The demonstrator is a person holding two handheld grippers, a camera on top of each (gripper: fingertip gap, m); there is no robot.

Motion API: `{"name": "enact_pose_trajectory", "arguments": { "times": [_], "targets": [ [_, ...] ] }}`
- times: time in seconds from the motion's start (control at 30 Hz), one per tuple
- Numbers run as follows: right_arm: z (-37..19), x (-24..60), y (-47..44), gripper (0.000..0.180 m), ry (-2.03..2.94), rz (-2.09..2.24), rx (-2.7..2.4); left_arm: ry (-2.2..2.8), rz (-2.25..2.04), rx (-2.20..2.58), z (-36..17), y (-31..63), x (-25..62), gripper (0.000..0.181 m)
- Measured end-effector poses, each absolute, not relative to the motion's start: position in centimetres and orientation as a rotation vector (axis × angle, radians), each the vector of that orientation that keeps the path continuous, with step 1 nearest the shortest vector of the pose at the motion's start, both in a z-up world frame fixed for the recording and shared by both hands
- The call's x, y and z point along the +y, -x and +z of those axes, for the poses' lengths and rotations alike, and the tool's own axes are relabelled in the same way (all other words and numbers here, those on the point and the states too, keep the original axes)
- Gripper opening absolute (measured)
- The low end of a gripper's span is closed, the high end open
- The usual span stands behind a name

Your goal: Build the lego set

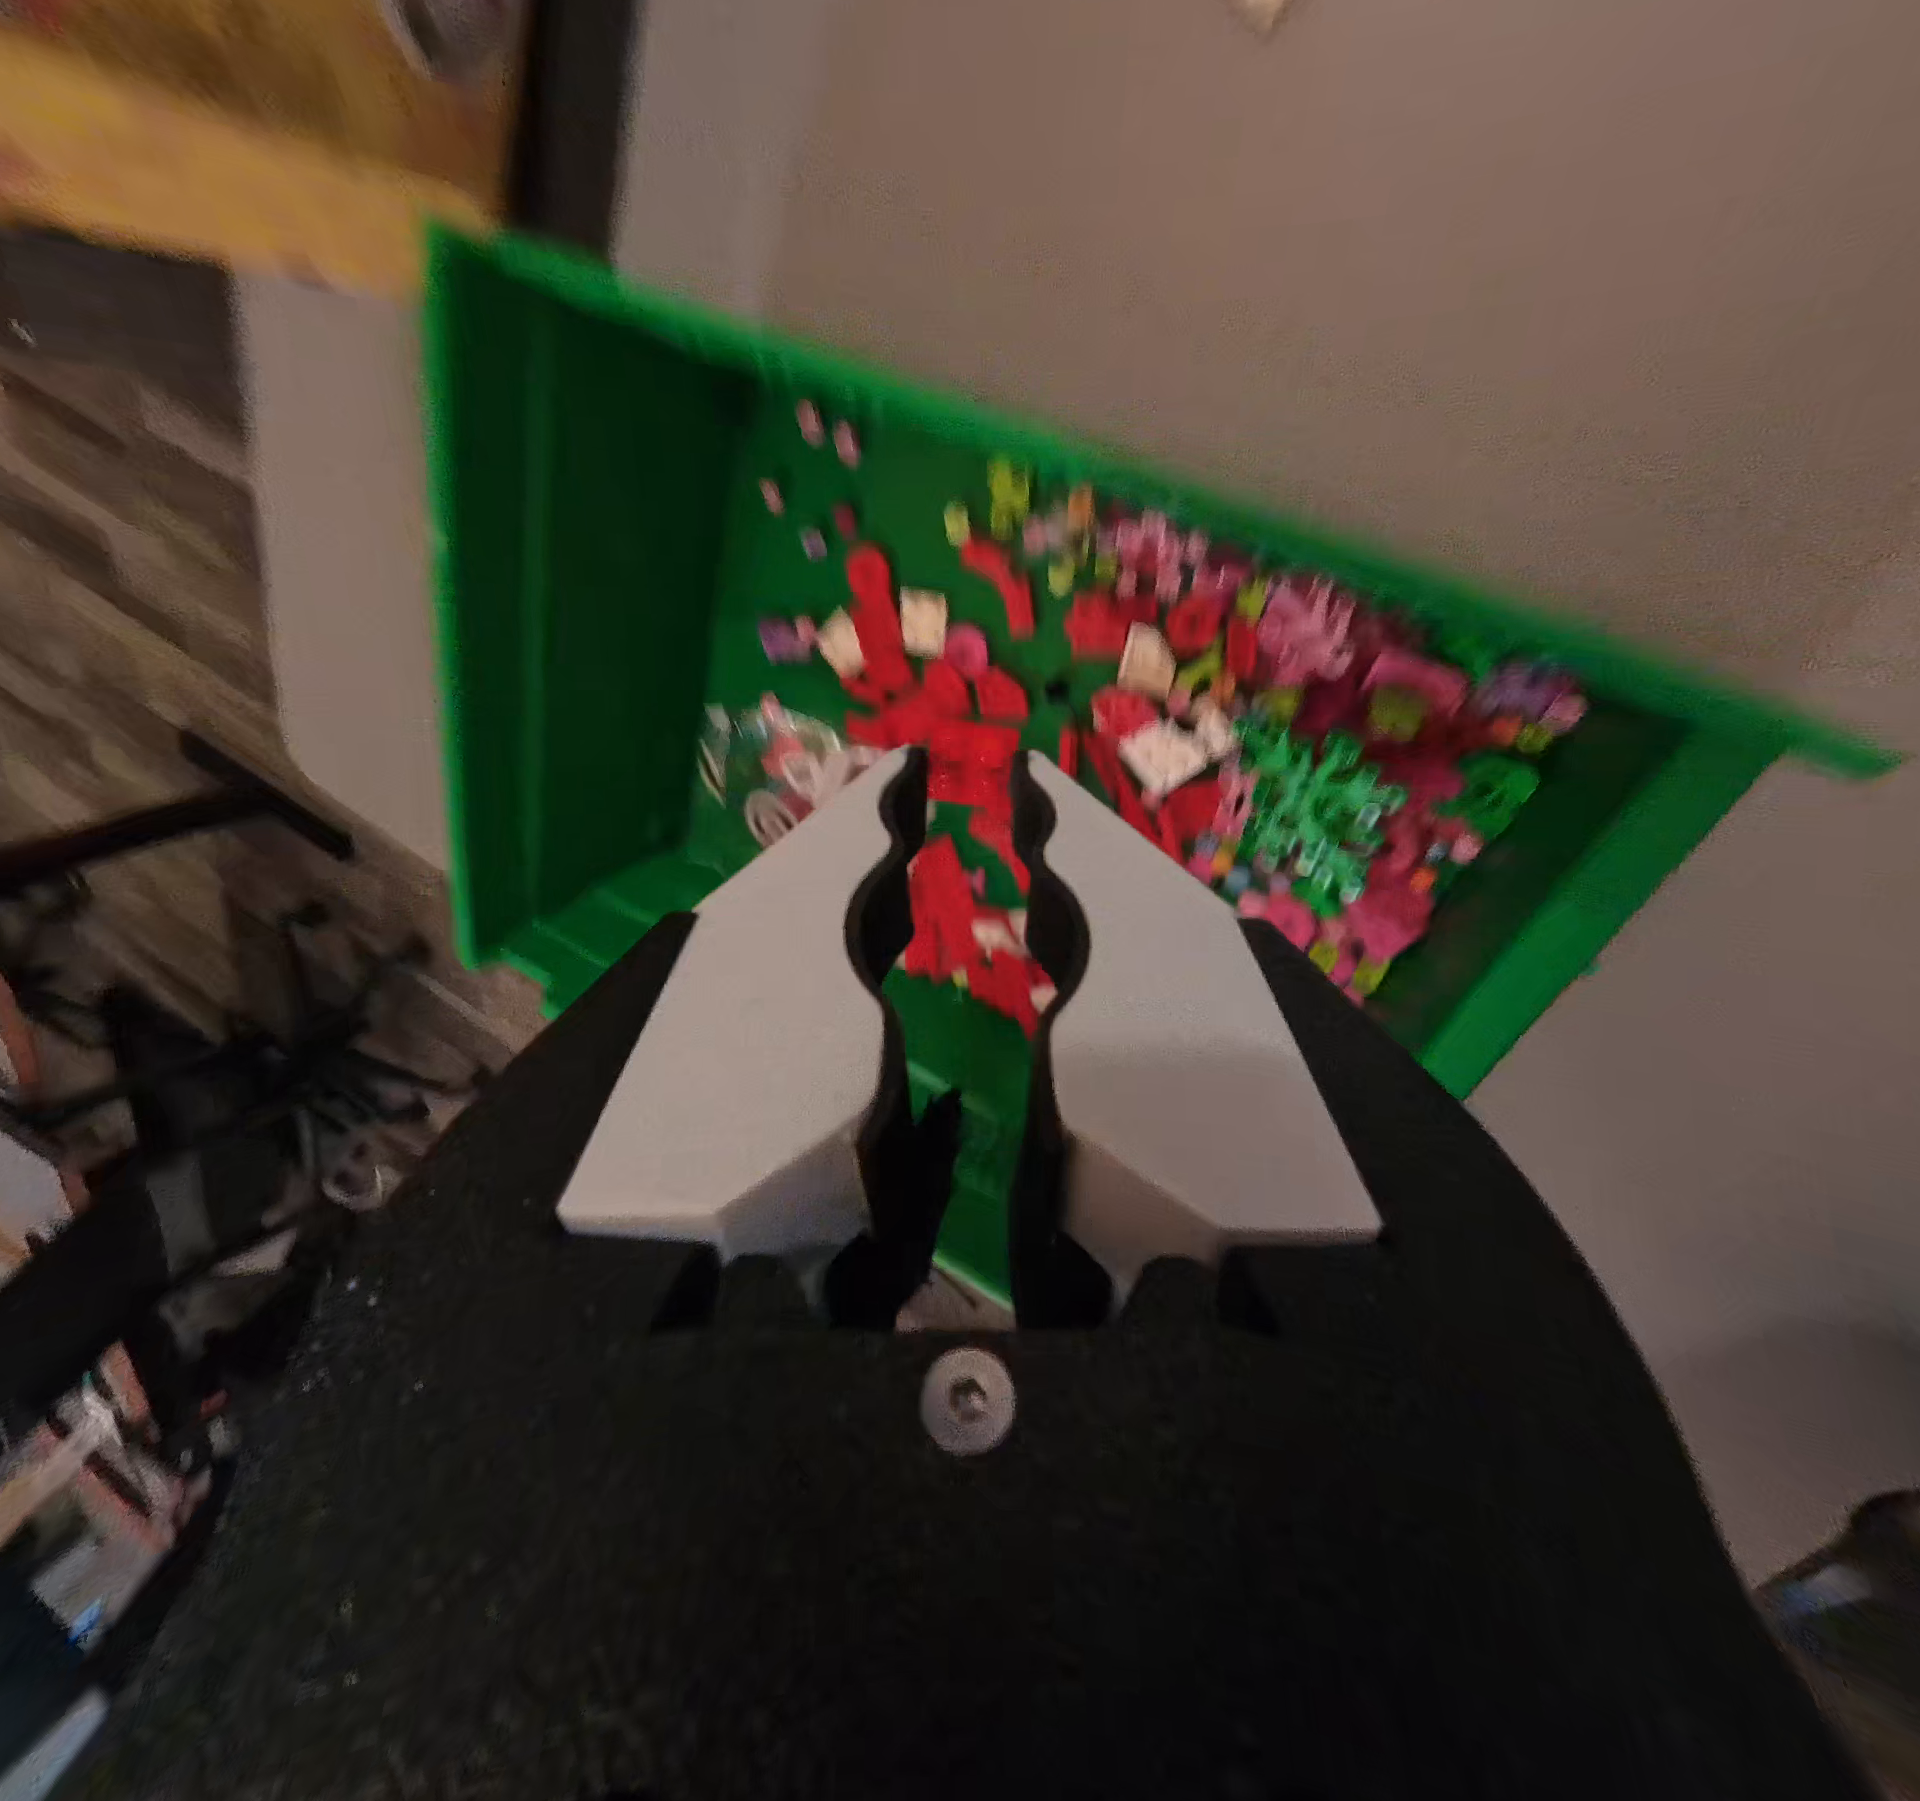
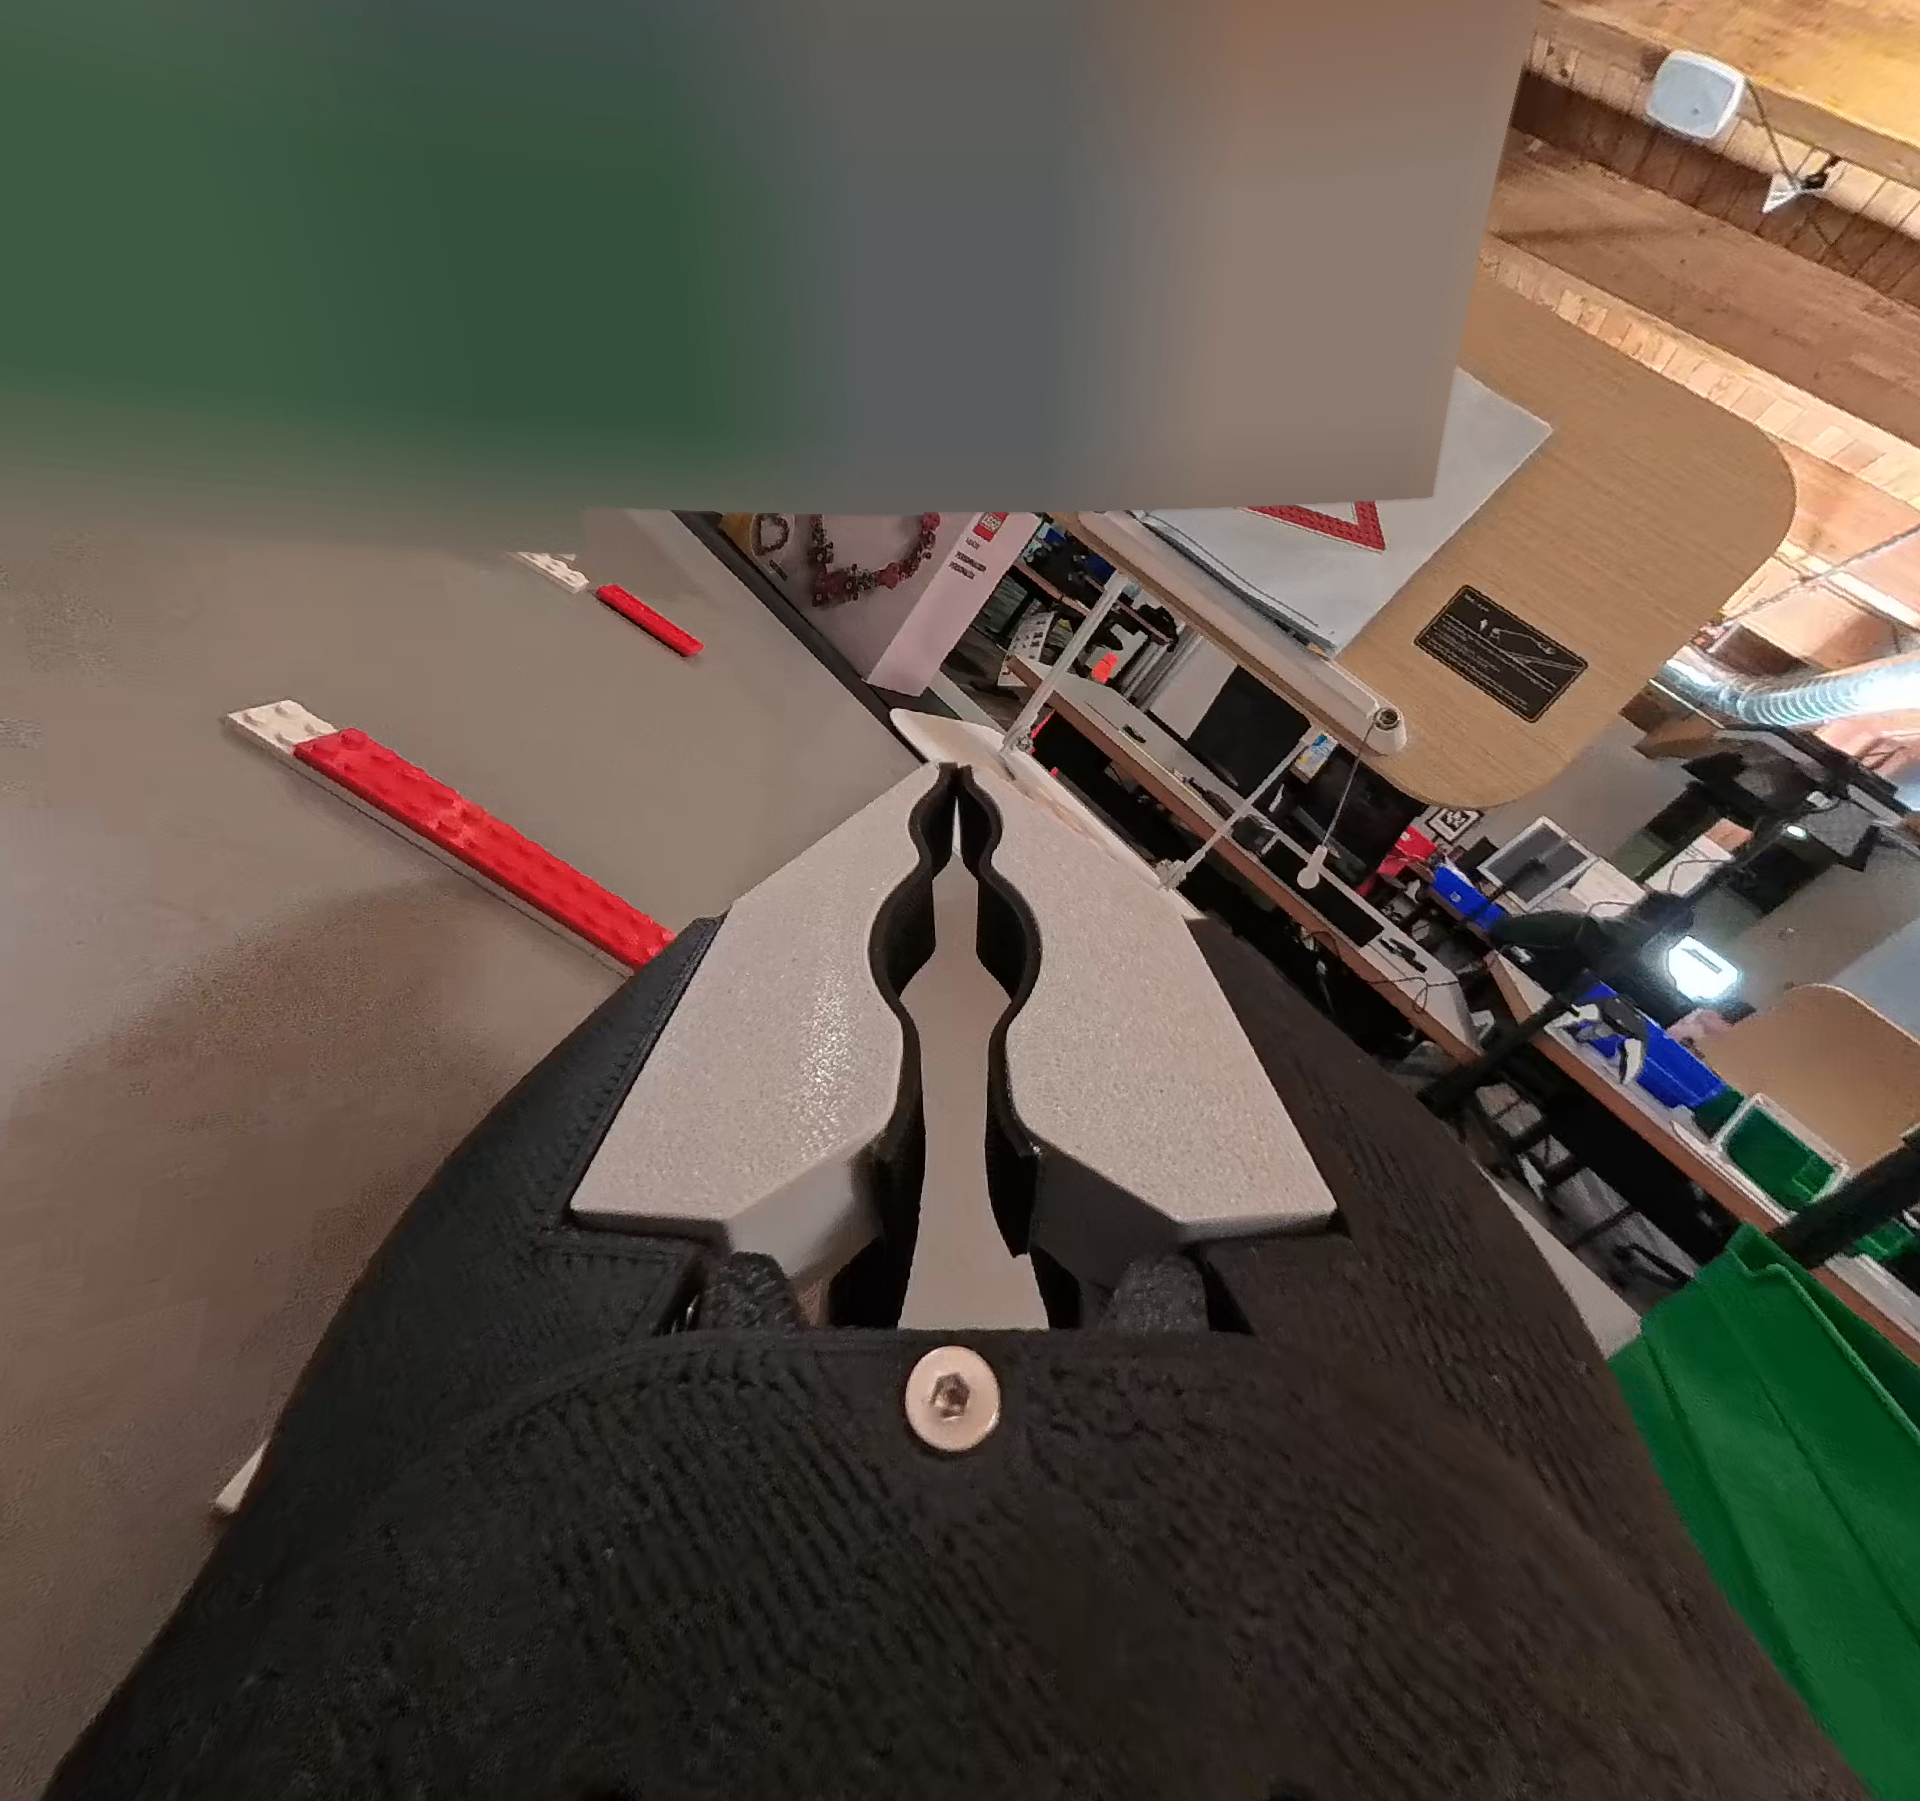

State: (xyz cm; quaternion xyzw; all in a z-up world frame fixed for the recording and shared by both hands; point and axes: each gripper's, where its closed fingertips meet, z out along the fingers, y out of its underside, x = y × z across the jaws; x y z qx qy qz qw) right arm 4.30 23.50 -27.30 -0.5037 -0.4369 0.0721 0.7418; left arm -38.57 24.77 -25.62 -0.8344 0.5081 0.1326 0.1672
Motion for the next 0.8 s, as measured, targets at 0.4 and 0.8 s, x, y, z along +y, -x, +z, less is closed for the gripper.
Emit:
{"name": "enact_pose_trajectory", "arguments": {
  "times": [0.4,0.8],
  "targets": [
    [-26.4,22.4,-4.3,0.000,1.045,0.231,-0.950,2.318,0.090,1.646,-29.1,17.2,29.4,0.014],
    [-25.8,22.3,-5.1,0.000,1.054,0.303,-0.906,2.703,0.095,1.466,-36.4,15.2,32.0,0.015]
  ]
}}
